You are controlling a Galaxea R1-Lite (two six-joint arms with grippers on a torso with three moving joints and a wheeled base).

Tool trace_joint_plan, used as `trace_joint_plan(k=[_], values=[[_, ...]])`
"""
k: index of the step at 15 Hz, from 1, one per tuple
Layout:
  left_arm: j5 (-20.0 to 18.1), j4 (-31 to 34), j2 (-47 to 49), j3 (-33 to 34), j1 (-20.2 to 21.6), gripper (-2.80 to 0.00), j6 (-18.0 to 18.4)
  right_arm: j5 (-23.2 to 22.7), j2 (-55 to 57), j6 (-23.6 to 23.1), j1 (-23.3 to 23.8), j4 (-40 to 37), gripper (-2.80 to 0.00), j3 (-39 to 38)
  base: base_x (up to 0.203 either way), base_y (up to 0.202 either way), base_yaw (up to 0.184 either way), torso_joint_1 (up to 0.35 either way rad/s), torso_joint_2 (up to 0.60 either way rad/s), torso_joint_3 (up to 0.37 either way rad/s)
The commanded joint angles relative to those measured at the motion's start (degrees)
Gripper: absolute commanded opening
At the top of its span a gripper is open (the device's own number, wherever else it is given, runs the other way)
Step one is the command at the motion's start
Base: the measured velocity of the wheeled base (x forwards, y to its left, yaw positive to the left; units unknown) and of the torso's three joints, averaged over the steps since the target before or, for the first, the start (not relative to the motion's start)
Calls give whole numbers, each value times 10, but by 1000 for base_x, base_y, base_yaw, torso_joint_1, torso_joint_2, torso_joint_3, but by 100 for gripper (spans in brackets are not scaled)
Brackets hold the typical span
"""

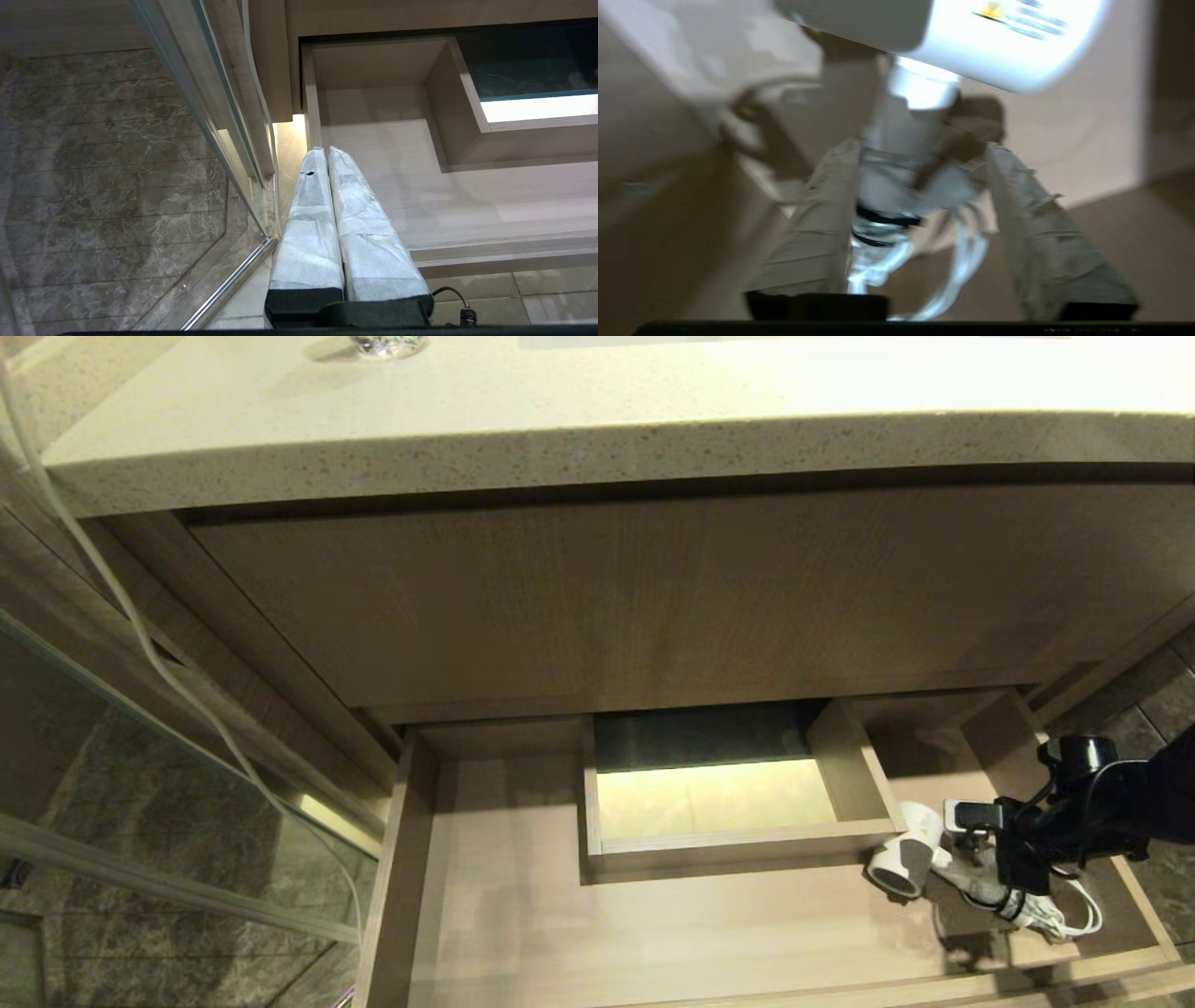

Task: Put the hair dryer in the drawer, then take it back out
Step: Take the hairdryer out

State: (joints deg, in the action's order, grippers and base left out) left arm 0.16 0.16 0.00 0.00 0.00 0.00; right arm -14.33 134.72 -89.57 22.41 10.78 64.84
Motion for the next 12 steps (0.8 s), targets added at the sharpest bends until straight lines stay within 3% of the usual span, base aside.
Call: trace_joint_plan(k=[1,12], values=[[0,0,0,0,0,-280,0,-22,-8,-11,1,12,0,-33,0,0,0,0,0,0],[0,0,0,0,0,-280,0,-20,71,-26,19,99,0,-6,0,0,0,0,0,0]])
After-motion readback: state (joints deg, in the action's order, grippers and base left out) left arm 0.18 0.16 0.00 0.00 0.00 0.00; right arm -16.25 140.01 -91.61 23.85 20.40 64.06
